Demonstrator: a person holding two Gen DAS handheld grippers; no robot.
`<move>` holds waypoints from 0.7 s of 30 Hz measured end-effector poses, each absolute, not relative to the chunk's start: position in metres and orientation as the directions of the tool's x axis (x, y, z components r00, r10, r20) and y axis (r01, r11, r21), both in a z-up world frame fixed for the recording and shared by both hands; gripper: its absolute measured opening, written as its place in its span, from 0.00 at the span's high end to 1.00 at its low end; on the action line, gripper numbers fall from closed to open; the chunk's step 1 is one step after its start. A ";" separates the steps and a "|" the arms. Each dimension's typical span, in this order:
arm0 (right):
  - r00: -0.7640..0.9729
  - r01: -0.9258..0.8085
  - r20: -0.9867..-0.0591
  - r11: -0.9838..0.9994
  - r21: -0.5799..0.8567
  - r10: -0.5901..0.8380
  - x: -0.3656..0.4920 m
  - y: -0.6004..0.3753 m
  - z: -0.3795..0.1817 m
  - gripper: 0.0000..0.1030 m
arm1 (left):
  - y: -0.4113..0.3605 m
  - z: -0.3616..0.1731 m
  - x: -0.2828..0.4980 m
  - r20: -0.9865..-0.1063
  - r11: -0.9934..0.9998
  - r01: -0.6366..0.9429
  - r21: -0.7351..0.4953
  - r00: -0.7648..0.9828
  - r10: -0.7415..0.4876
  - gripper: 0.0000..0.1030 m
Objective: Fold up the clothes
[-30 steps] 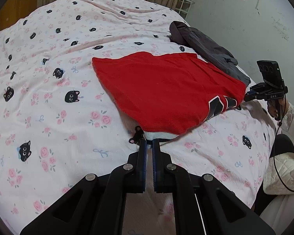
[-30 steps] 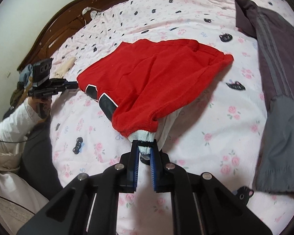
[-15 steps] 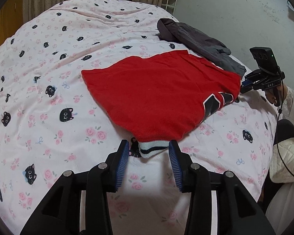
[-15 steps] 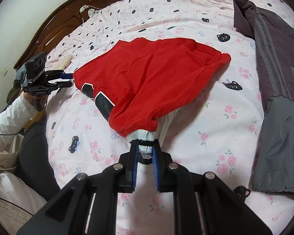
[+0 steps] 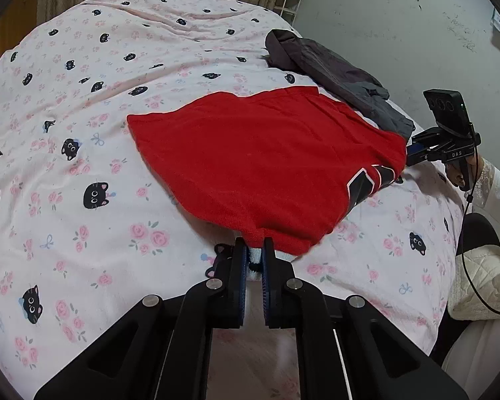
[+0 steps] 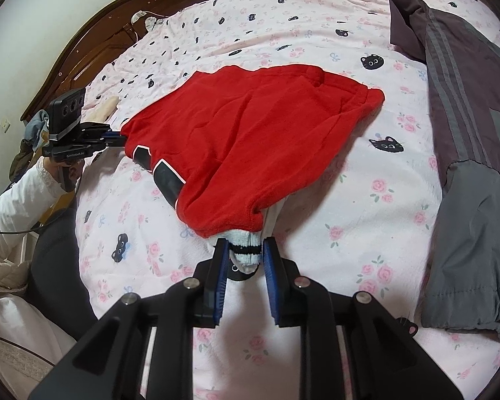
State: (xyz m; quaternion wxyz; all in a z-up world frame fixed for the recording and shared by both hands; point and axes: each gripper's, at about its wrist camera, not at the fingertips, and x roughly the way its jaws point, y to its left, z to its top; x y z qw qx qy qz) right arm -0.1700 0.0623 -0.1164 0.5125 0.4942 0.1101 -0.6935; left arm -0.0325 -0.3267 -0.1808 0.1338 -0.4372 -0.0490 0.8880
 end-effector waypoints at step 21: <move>0.042 0.823 -0.770 -0.414 0.388 -0.637 -0.174 0.056 -0.116 0.69 | -0.337 -0.184 -0.022 -0.744 -0.953 -0.154 -0.262 -0.597 0.301 0.95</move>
